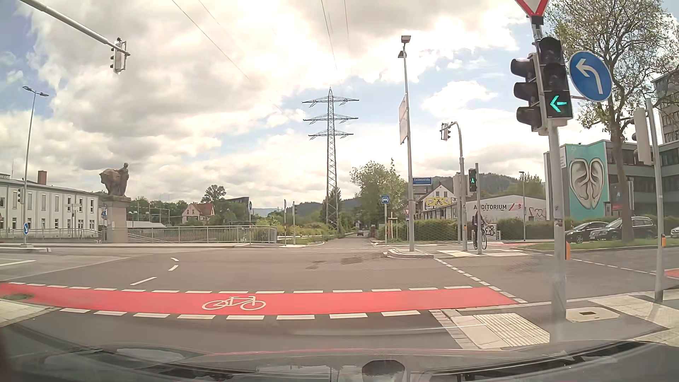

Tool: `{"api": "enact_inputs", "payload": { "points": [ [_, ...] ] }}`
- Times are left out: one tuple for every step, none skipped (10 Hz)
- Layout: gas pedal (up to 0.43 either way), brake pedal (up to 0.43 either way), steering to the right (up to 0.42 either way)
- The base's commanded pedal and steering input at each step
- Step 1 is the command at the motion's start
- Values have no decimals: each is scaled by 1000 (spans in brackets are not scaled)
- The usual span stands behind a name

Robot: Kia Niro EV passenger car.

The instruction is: Follow the waypoints while adhering to traffic rules and regulations

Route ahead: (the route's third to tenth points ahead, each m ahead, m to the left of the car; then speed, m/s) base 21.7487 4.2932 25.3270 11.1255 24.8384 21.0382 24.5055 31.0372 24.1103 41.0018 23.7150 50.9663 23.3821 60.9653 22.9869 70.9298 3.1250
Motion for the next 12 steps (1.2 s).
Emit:
{"api": "enact_inputs", "payload": {
  "points": [
    [370,0,-5],
    [358,0,-7],
    [350,0,-10],
    [339,0,-11],
    [319,0,-9],
    [287,0,-4],
    [268,0,-4],
    [260,0,-4],
    [260,0,-4],
    [260,0,-4],
    [220,0,-4],
    [169,0,-4]
  ]
}}
